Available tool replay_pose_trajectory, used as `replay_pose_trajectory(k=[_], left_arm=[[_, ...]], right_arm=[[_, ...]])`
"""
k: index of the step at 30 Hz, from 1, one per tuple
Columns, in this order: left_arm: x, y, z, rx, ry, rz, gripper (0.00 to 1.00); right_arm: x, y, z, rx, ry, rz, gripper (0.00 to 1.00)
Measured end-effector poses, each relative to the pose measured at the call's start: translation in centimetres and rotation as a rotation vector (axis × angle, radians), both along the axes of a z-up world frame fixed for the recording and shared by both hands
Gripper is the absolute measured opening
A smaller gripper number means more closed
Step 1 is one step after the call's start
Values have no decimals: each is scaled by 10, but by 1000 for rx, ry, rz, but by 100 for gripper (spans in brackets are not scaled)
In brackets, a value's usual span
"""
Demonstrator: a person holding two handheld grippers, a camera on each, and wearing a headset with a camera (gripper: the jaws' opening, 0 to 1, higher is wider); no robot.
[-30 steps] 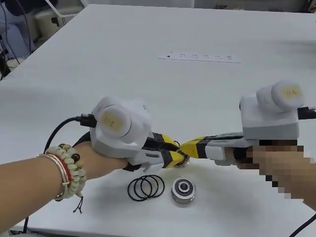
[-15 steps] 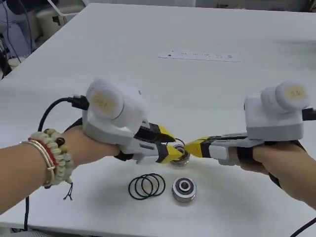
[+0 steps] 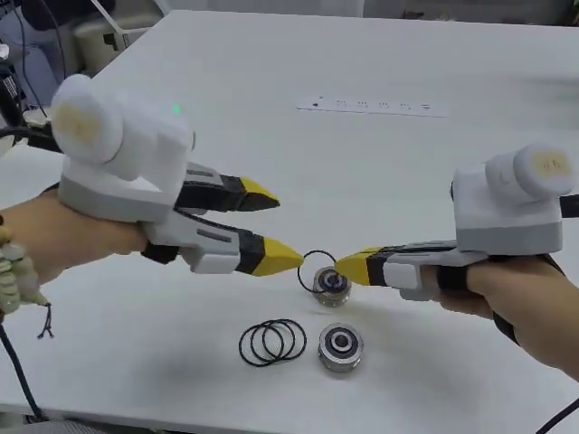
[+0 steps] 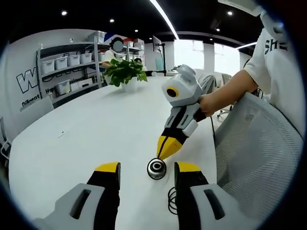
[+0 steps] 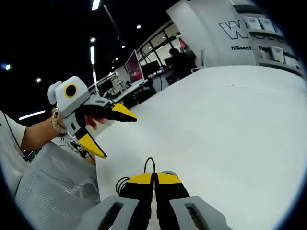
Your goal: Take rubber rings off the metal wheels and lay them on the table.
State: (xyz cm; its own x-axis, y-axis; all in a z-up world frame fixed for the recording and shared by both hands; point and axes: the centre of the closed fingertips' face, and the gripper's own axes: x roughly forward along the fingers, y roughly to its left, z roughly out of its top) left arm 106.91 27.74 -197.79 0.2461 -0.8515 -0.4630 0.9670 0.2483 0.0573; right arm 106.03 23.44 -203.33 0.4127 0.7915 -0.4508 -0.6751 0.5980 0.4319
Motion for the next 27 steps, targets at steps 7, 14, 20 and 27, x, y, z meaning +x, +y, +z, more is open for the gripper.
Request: replay_pose_trajectory(k=[7, 14, 20, 27], left_arm=[[-22, 25, 0, 6, -7, -1, 49], [-47, 45, -14, 16, 33, 12, 60], [-64, 55, -18, 24, 63, 5, 69], [-67, 66, -21, 30, 76, 30, 72]], right_arm=[[-15, 14, -1, 18, 44, 75, 0], [-26, 25, -4, -3, 53, 141, 0], [-33, 30, -6, -9, 66, 175, 0], [-42, 33, -14, -49, 79, 223, 0]])
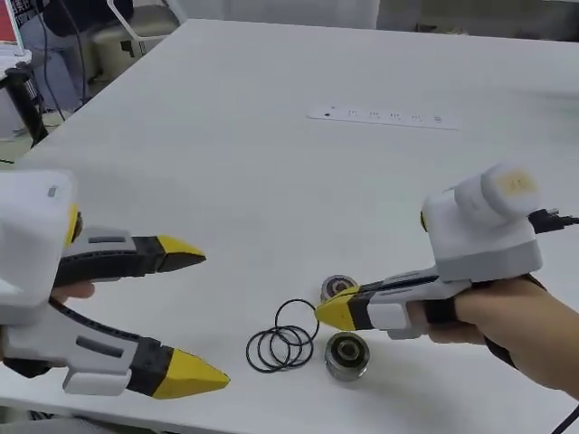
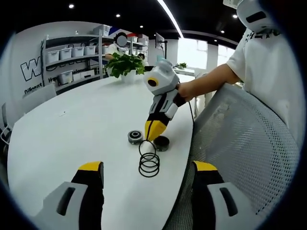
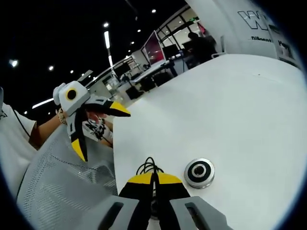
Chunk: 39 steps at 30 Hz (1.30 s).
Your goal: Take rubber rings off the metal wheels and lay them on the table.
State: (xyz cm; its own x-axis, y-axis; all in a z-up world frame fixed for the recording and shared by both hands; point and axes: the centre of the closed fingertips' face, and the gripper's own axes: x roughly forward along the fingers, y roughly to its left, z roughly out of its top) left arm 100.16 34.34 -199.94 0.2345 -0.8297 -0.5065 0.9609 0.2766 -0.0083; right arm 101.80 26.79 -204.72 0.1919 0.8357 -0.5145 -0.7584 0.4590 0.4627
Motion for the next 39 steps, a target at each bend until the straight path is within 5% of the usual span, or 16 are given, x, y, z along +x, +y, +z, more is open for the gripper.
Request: replay_pose_trajectory(k=[19, 39], left_arm=[[-3, 19, 0, -48, 20, 107, 76], [-4, 21, -3, -51, 28, 144, 75]], right_arm=[[-7, 2, -9, -56, 2, 45, 0], [-12, 2, -3, -31, 21, 63, 0]])
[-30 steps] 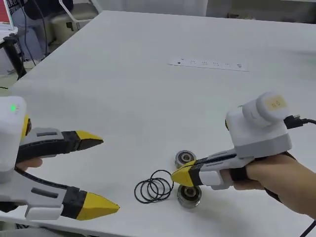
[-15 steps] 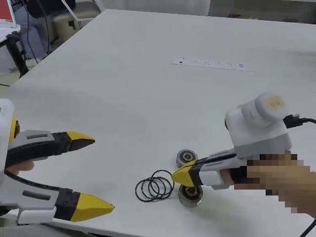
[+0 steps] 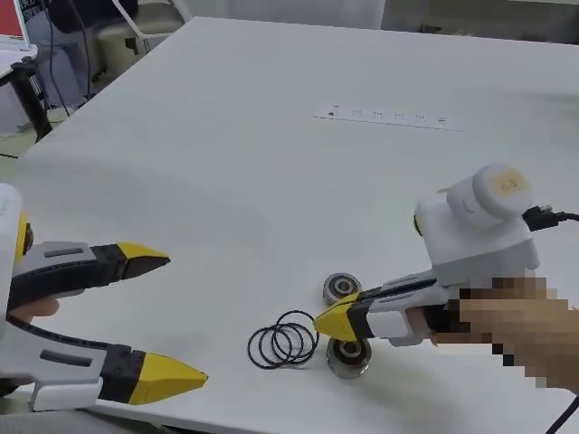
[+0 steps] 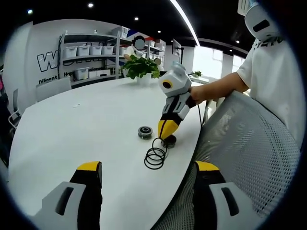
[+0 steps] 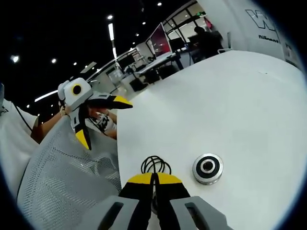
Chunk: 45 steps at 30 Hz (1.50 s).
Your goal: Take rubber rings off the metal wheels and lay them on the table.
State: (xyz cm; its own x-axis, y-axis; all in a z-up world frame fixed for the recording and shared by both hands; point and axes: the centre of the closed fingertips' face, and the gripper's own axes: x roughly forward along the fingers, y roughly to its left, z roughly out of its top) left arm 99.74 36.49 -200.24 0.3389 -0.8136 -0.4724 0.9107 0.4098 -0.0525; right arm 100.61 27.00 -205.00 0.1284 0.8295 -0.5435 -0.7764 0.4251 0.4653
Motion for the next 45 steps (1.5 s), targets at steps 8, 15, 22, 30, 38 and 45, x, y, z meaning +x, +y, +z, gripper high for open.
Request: replay_pose_trajectory(k=[8, 15, 22, 30, 38, 45], left_arm=[[-1, 0, -1, -2, 4, 4, 75], [1, 3, -3, -11, 20, 29, 75], [2, 4, -3, -15, 22, 34, 75], [3, 4, -5, -14, 29, 34, 75], [4, 6, -7, -14, 31, 34, 75], [3, 6, -8, -13, 31, 29, 75]], right_arm=[[1, 0, -6, -32, -11, 3, 0], [2, -2, -12, -64, -22, 4, 0], [6, -5, -16, -89, -38, 1, 0], [12, -9, -20, -113, -55, -8, 0], [14, -12, -21, -125, -67, -15, 2], [16, -15, -17, -126, -84, -23, 5]])
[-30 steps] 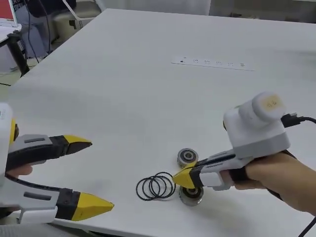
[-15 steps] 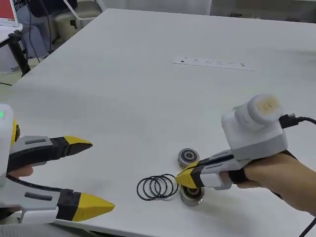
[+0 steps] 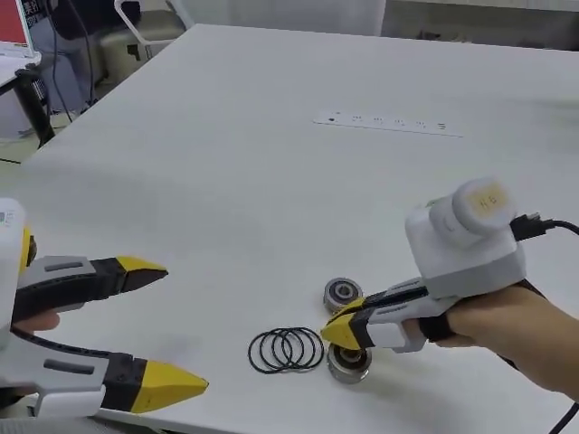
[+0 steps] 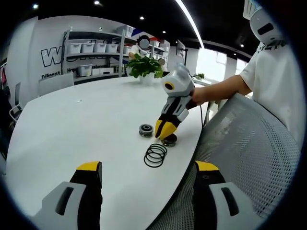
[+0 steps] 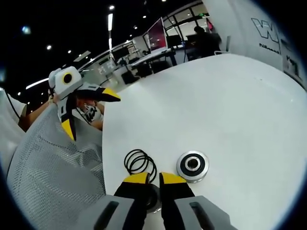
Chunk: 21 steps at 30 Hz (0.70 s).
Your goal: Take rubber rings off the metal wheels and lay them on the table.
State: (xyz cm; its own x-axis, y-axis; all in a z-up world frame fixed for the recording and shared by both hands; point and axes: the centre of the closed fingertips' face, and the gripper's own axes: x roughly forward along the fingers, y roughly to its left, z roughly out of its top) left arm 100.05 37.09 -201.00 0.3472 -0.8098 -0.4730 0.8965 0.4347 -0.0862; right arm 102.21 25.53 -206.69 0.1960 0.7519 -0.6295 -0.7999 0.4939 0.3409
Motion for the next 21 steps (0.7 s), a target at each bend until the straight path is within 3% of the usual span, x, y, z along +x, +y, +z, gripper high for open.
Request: replay_pose_trajectory(k=[6, 16, 21], left_arm=[[-2, -3, -1, 0, 8, -13, 76], [-5, -5, 2, -4, 4, -20, 77], [-9, -6, 2, 5, 12, -44, 80]], right_arm=[[1, 0, 9, 22, -10, -5, 9], [-2, -3, 27, 19, -68, 27, 18], [-6, -11, 41, 18, -115, 38, 28]])
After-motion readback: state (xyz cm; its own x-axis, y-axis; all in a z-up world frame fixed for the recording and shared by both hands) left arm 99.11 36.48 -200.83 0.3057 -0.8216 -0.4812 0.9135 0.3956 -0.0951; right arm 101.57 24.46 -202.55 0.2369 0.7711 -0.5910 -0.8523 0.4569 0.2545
